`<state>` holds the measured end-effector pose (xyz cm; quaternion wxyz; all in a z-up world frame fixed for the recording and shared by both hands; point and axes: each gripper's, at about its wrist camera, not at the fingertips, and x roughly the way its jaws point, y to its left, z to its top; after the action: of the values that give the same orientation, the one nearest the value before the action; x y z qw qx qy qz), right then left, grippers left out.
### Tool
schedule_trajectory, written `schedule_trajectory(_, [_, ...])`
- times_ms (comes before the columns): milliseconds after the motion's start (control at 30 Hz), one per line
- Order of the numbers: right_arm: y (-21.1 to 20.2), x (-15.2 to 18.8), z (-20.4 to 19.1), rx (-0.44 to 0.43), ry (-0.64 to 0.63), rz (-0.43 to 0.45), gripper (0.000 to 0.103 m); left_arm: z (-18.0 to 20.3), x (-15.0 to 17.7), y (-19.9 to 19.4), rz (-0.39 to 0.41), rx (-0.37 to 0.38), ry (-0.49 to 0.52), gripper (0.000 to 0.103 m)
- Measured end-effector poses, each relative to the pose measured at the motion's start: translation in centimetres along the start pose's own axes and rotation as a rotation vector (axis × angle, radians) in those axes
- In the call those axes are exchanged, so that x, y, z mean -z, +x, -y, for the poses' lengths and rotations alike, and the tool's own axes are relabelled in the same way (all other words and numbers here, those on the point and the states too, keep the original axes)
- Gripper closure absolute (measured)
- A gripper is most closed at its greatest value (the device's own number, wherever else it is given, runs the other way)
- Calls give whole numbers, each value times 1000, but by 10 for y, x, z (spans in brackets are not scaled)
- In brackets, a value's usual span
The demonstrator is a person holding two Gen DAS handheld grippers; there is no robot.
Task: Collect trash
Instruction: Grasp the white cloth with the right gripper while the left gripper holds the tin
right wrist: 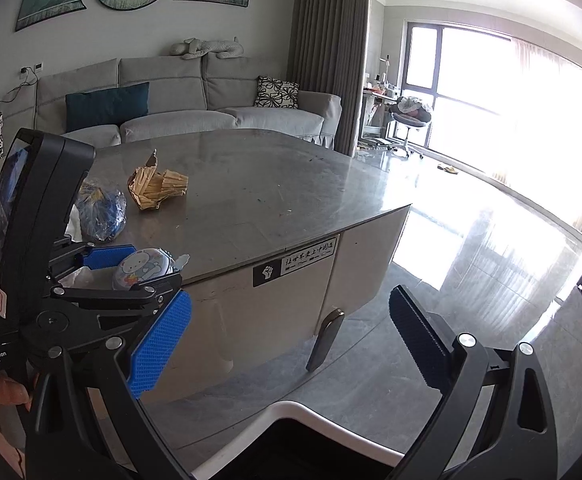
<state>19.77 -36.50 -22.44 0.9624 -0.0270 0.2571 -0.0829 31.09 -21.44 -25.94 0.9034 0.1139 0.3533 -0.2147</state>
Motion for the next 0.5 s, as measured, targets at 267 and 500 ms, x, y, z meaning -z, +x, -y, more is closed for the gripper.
schedule_trajectory(267, [-5,-3,0,-1,-1,12,5,-3,-10,-30,81,0,-15,47])
schedule_trajectory(500, [-10,-14,-7,-38,16,42,5,-10,-16,-66,126,-46,-27,47])
